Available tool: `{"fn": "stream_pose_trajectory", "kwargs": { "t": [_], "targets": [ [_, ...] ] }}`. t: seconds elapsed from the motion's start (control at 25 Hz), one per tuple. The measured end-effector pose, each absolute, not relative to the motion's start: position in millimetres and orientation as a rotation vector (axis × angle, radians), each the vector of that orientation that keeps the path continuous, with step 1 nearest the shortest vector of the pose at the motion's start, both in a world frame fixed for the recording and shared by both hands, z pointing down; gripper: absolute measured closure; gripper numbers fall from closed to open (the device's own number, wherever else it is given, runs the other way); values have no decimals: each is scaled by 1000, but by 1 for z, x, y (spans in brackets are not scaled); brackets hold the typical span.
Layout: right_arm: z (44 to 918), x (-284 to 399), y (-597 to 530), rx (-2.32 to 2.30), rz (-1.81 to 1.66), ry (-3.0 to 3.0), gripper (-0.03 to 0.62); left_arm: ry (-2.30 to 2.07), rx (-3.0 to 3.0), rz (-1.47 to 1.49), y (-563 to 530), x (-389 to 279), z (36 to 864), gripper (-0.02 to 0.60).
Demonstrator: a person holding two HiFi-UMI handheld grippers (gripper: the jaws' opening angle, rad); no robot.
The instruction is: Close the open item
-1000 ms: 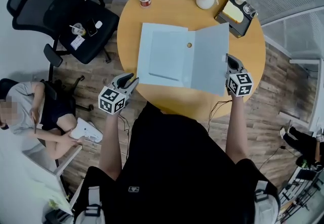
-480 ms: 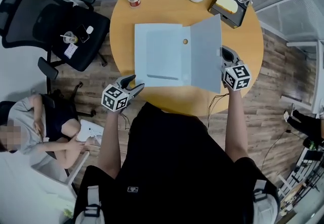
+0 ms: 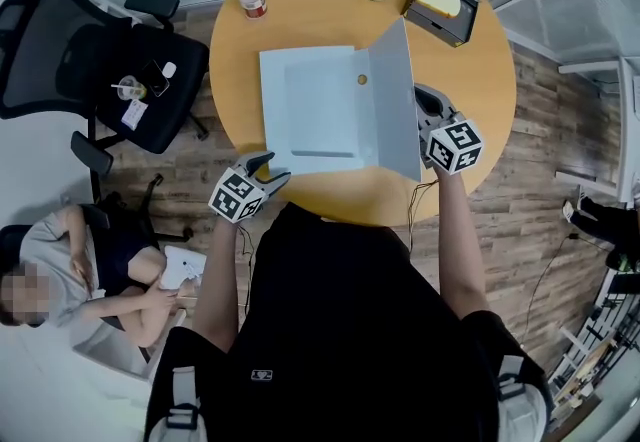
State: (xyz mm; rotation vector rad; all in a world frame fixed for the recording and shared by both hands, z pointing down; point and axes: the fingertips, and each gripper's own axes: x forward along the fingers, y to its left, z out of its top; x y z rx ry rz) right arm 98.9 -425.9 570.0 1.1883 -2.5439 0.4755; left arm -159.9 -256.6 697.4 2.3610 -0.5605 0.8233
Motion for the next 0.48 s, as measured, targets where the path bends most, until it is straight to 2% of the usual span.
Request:
{"fn": "stream_pose_trajectory", "kwargs": {
  "t": [0.48],
  "targets": [
    [580, 56, -422, 1099, 421, -2537, 585, -632, 2425, 767, -264, -168, 691, 310]
  ]
}}
